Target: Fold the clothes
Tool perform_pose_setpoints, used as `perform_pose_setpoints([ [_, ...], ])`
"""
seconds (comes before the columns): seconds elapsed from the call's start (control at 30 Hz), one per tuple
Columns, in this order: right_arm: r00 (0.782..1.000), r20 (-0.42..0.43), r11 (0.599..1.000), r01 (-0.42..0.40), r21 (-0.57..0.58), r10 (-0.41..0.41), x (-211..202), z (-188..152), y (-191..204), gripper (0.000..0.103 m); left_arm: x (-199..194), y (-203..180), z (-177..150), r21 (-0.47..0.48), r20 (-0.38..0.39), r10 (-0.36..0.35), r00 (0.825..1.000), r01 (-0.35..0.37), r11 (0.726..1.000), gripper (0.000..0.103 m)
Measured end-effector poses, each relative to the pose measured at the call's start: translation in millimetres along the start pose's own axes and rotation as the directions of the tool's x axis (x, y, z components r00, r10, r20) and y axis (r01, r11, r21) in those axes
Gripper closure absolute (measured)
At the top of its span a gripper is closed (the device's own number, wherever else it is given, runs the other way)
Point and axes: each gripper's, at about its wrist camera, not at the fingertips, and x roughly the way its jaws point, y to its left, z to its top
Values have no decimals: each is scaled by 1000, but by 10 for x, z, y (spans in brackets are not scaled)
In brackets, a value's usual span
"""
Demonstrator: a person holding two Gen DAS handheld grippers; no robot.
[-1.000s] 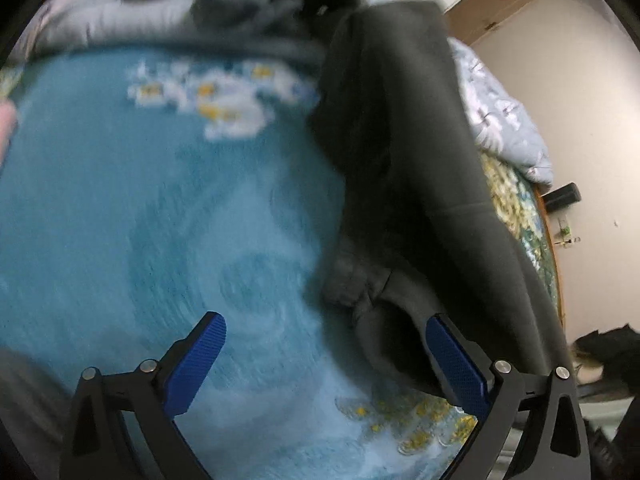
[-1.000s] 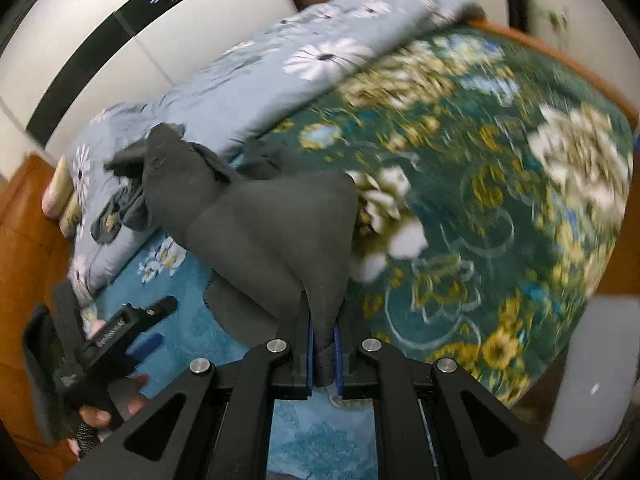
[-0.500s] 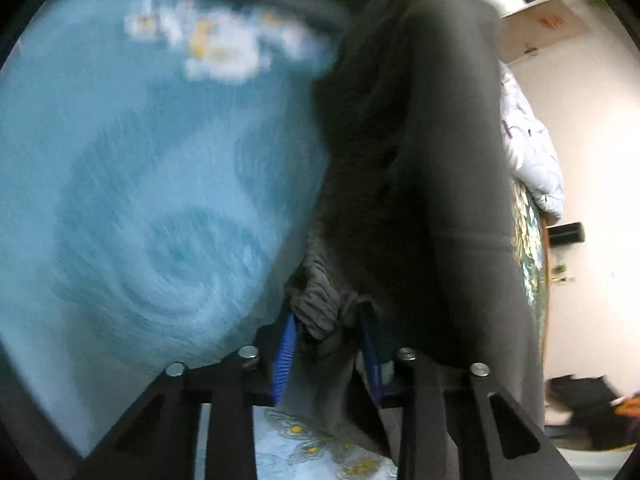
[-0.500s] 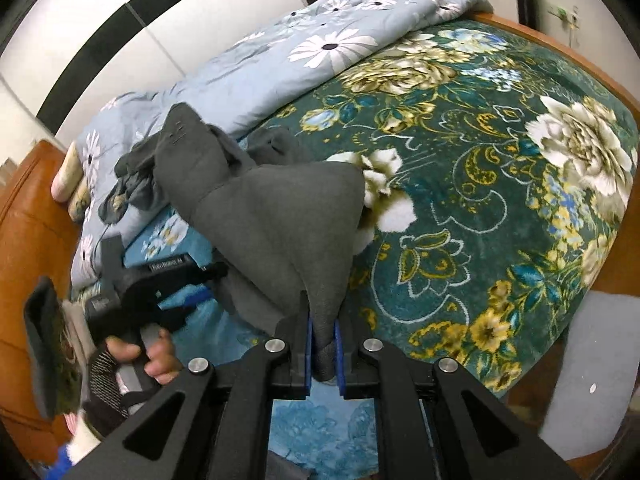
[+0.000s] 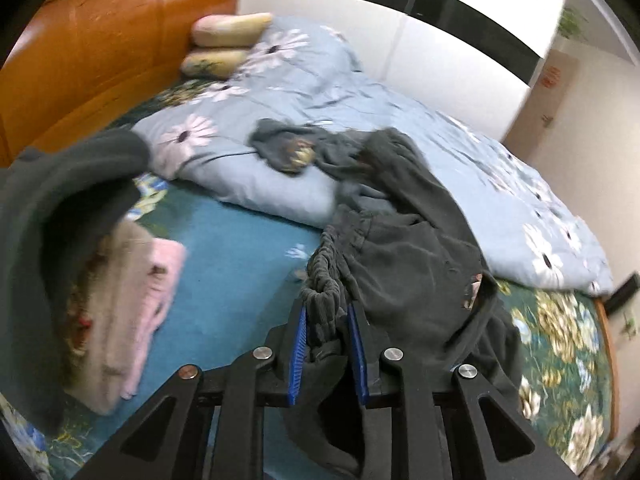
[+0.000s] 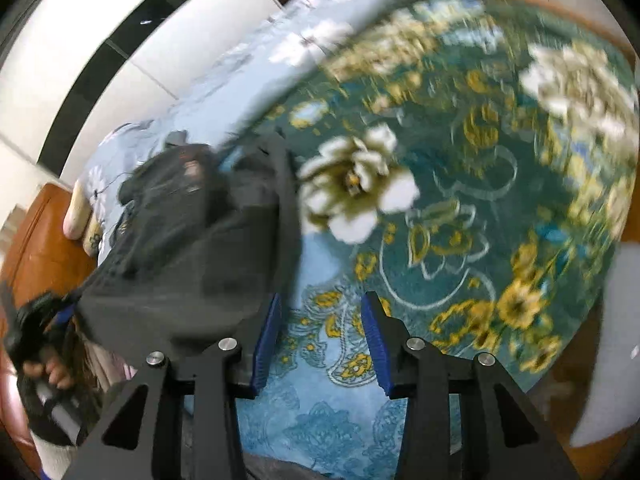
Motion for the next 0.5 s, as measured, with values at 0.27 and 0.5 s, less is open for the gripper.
perform_pose_setpoints([
  [0.27, 996, -75, 995, -41, 87, 48, 835, 202, 106, 60, 7, 321, 68, -9, -14, 31, 999, -31, 999, 81],
  [0.5, 997, -73, 999, 19, 45, -16, 1377, 852, 404, 60, 77, 505, 54, -29, -75, 40, 996, -42, 999, 81],
])
